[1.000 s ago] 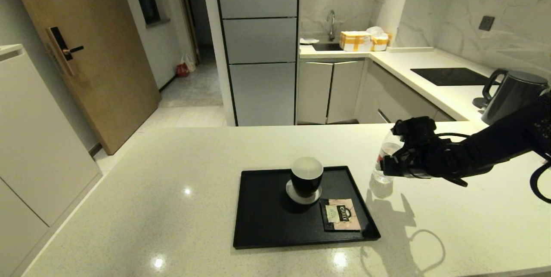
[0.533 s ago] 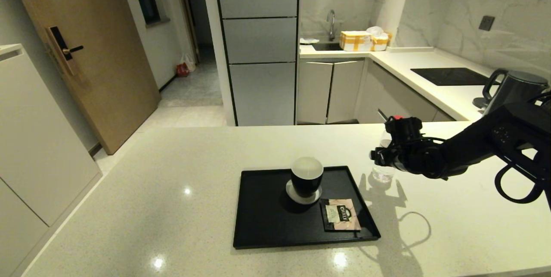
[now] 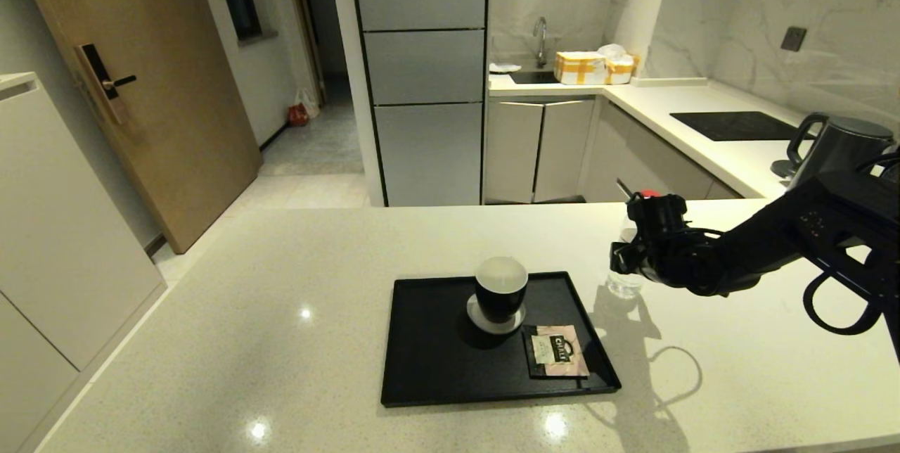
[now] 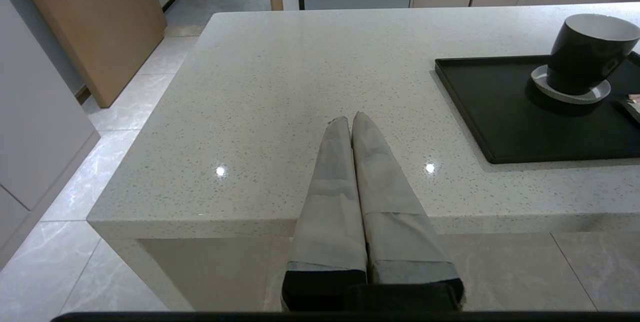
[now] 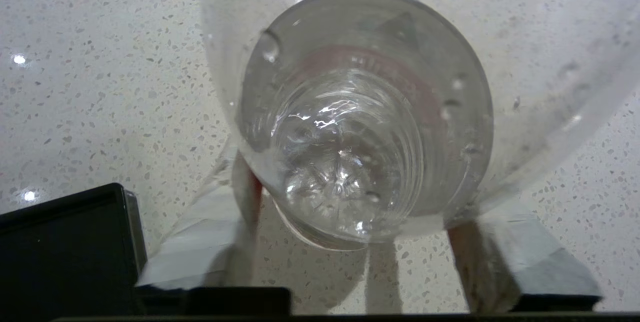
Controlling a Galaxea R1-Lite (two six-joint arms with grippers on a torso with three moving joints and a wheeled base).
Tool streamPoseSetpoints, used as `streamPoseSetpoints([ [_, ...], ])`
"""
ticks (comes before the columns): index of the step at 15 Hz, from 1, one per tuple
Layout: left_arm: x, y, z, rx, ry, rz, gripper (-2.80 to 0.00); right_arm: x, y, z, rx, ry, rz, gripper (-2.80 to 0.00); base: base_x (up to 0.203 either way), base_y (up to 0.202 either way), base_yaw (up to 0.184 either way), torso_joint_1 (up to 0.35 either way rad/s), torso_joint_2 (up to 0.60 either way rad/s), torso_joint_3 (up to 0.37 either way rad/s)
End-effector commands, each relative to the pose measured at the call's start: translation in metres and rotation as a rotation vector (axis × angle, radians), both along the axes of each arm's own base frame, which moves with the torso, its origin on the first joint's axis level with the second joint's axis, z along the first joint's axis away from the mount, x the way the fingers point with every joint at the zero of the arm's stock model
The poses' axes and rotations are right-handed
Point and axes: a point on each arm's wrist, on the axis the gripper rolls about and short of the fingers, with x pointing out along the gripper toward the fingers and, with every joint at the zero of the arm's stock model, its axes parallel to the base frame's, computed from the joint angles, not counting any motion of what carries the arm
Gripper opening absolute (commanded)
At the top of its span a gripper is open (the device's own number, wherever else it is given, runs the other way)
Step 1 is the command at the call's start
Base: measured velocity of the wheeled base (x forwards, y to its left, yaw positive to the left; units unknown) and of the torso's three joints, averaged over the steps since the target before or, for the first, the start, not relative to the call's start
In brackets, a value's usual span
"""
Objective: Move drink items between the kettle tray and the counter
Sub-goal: Return the bottled water to its original position
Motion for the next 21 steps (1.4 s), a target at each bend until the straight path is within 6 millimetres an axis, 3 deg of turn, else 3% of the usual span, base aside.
streamPoseSetpoints([
  [1, 0.0, 0.0, 0.0, 0.0, -0.001, 0.001, -2.8, -0.006, -0.001, -0.001, -0.002, 0.017, 0.0, -2.8, 0.0, 0.0, 0.0, 0.0, 0.0, 0.0],
  [4, 0.0, 0.0, 0.0, 0.0, -0.001, 0.001, -2.8, -0.021, -0.002, 0.021, 0.009, 0.007, 0.005, -2.8, 0.0, 0.0, 0.0, 0.0, 0.0, 0.0],
  [7, 0.0, 0.0, 0.0, 0.0, -0.001, 0.001, -2.8, -0.044, 0.0, 0.078, 0.049, -0.072, 0.015, -2.8, 0.0, 0.0, 0.0, 0.0, 0.0, 0.0],
  [10, 0.0, 0.0, 0.0, 0.0, -0.001, 0.001, -2.8, -0.085, 0.018, 0.136, 0.086, -0.083, 0.106, -2.8, 0.0, 0.0, 0.0, 0.0, 0.0, 0.0],
  [12, 0.0, 0.0, 0.0, 0.0, -0.001, 0.001, -2.8, -0.12, 0.049, 0.163, 0.103, -0.058, 0.239, -2.8, 0.0, 0.0, 0.0, 0.0, 0.0, 0.0],
  [16, 0.0, 0.0, 0.0, 0.0, -0.001, 0.001, -2.8, -0.171, 0.119, 0.187, 0.106, -0.008, 0.508, -2.8, 0.0, 0.0, 0.0, 0.0, 0.0, 0.0],
  [17, 0.0, 0.0, 0.0, 0.0, -0.002, 0.001, -2.8, -0.175, 0.134, 0.192, 0.108, -0.005, 0.558, -2.8, 0.0, 0.0, 0.0, 0.0, 0.0, 0.0],
  [21, 0.0, 0.0, 0.0, 0.0, -0.001, 0.001, -2.8, -0.164, 0.191, 0.176, 0.092, 0.048, 0.677, -2.8, 0.0, 0.0, 0.0, 0.0, 0.0, 0.0],
])
